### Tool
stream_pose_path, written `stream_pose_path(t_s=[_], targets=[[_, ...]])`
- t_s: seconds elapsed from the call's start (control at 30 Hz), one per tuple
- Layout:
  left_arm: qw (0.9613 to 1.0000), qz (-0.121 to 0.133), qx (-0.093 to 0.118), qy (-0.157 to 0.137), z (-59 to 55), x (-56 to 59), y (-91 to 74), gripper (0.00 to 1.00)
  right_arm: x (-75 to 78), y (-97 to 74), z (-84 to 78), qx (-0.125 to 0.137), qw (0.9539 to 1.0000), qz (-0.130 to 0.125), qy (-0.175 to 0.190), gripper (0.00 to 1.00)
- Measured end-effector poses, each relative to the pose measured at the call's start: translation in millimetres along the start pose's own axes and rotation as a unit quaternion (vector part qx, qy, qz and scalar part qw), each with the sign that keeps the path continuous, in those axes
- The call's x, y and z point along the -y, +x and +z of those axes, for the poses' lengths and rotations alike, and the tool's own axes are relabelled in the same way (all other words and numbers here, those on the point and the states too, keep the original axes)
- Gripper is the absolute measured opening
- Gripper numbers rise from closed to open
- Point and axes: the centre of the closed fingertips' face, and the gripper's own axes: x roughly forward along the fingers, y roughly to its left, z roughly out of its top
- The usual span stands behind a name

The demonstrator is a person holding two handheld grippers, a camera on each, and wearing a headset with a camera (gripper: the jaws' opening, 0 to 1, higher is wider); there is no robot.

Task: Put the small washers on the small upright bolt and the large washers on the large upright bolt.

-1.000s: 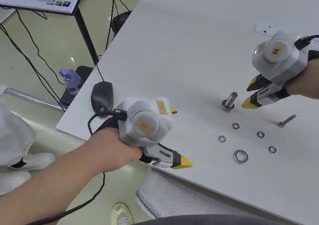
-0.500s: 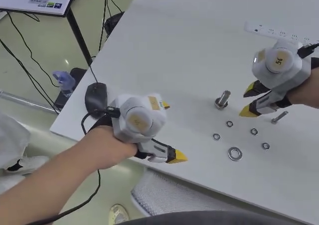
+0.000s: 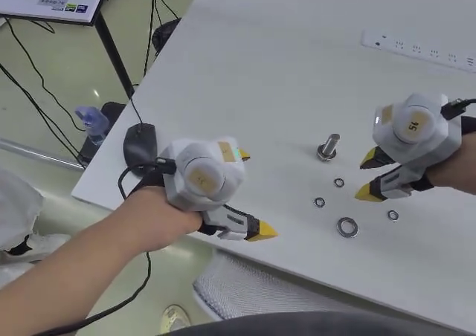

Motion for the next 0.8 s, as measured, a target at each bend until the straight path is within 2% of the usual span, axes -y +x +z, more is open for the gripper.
stream_pose_path(t_s=[0.2,0.6,0.8], targets=[[1.0,0.0,-0.001,0.0,-1.3,-0.1,0.0,0.79,-16.2,11.4,-7.4,-0.006,1.0,0.002,-0.004,0.34],[1.0,-0.002,0.001,0.004,-2.3,0.5,-2.6,0.78,-37.6,39.4,-22.8,-0.007,0.9998,0.006,-0.019,0.35],[1.0,-0.003,0.002,0.006,-1.0,1.3,-1.4,0.78,-37.1,52.8,-30.1,-0.009,0.9997,-0.001,-0.022,0.35]])
